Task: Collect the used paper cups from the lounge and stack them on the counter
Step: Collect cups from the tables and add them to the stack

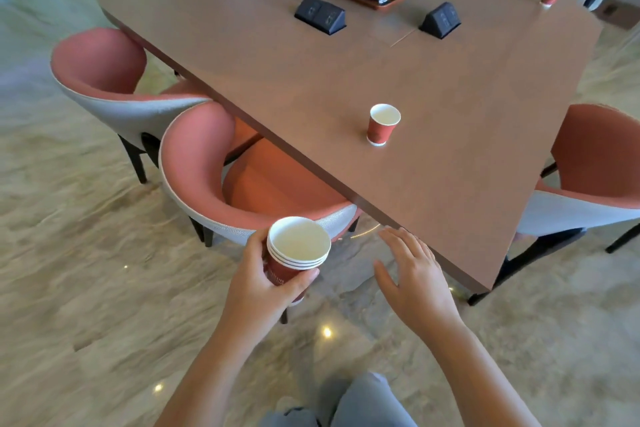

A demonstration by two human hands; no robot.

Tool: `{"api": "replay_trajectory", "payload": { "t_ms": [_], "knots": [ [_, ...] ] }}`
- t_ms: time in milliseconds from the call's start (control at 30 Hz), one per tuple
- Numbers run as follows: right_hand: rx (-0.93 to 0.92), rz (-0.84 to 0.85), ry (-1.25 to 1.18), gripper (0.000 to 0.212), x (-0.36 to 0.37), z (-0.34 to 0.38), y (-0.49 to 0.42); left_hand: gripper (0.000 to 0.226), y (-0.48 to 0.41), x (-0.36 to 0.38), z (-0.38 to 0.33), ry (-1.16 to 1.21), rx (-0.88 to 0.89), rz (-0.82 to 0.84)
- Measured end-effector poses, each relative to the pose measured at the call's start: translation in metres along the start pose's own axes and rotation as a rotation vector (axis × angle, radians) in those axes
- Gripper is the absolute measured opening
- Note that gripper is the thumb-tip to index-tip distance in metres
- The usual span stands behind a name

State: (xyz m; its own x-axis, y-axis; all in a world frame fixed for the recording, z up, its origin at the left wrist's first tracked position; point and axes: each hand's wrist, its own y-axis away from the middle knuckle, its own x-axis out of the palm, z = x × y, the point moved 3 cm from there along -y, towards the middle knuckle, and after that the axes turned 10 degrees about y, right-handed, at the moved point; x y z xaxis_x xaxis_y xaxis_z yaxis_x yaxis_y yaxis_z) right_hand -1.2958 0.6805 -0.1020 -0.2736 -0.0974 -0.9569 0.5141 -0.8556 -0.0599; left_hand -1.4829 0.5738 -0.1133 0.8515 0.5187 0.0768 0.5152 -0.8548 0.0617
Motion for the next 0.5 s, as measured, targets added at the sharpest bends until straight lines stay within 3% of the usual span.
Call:
{"api": "replay_trajectory", "payload": {
  "t_ms": [333,500],
  "knots": [
    [0.03,-0.033,-0.011,0.044,0.011,-0.026,-0.106,0.068,-0.103,0.02,0.001,-0.136,0.016,0.019],
    [0.053,-0.045,-0.028,0.047,0.013,-0.054,-0.178,0.065,-0.172,0.042,-0.007,-0.323,0.091,0.053]
  ]
}}
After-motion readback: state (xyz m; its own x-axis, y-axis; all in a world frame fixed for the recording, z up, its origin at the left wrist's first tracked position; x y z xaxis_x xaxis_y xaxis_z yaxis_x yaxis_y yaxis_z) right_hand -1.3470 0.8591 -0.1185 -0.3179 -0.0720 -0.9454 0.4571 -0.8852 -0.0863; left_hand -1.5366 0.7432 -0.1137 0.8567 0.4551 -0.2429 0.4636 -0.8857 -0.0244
